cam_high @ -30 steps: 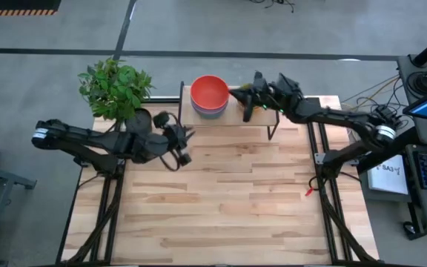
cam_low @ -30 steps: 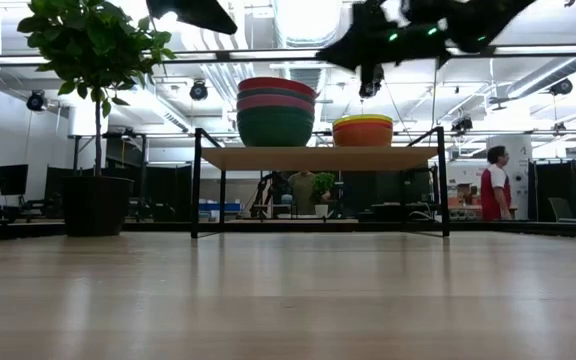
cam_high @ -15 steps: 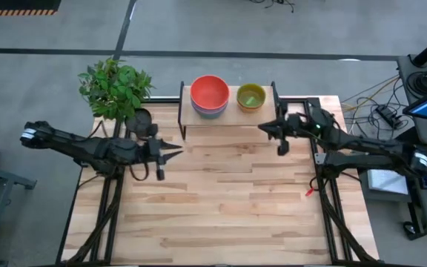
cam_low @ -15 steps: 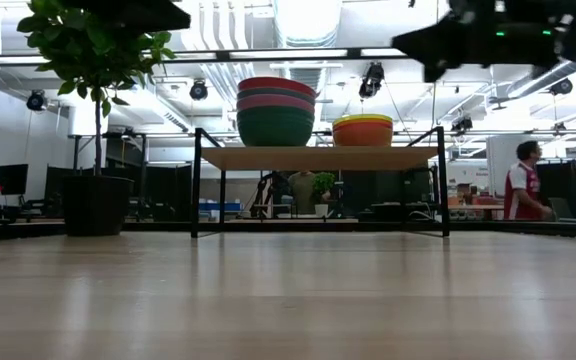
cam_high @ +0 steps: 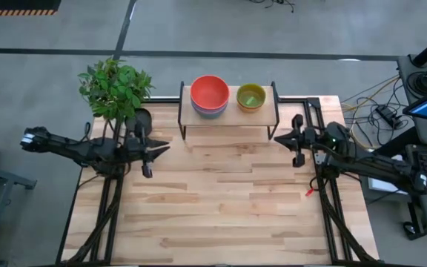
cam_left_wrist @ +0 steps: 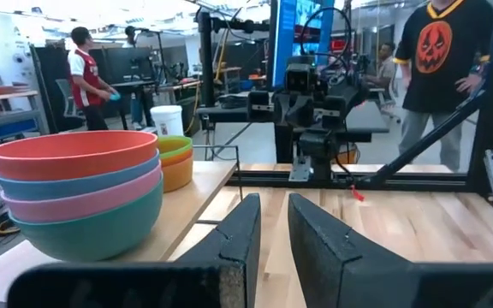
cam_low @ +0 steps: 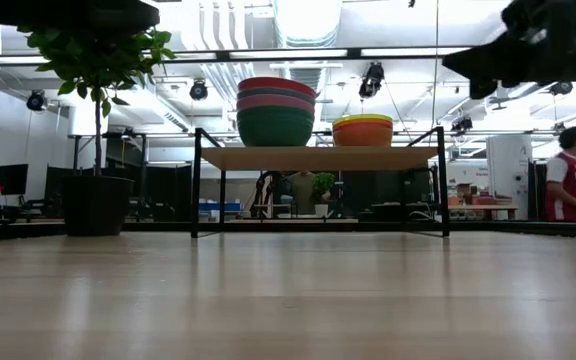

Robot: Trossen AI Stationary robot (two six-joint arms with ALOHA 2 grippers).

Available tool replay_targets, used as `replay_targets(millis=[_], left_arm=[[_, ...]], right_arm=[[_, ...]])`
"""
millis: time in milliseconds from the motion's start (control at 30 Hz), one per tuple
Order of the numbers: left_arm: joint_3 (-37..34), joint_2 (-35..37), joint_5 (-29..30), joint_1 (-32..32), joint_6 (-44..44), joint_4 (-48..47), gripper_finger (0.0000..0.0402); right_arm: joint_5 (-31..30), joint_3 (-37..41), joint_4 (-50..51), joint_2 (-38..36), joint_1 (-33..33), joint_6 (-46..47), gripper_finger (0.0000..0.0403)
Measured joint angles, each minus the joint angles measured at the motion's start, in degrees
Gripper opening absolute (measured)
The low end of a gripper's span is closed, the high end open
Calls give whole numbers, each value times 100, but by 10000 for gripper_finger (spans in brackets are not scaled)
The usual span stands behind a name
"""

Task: Place and stack bowls onto a shelf
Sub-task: Return to Home Position

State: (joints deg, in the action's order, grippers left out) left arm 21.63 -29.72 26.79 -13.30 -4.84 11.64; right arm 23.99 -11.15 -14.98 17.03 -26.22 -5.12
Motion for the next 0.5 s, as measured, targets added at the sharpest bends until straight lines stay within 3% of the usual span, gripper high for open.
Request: replay_targets(millis=[233,367,500], left_arm=[[-291,255,-84,0,108,80,46],[-662,314,-107,0,274,598,46],[-1045,364,-531,4,282,1207,46]], right_arm=[[-8,124,1127,-1060,-2,-349,9],[-58,223,1574,-1546,0,-495,9],[-31,438,1697,-1699,-2,-449,9]])
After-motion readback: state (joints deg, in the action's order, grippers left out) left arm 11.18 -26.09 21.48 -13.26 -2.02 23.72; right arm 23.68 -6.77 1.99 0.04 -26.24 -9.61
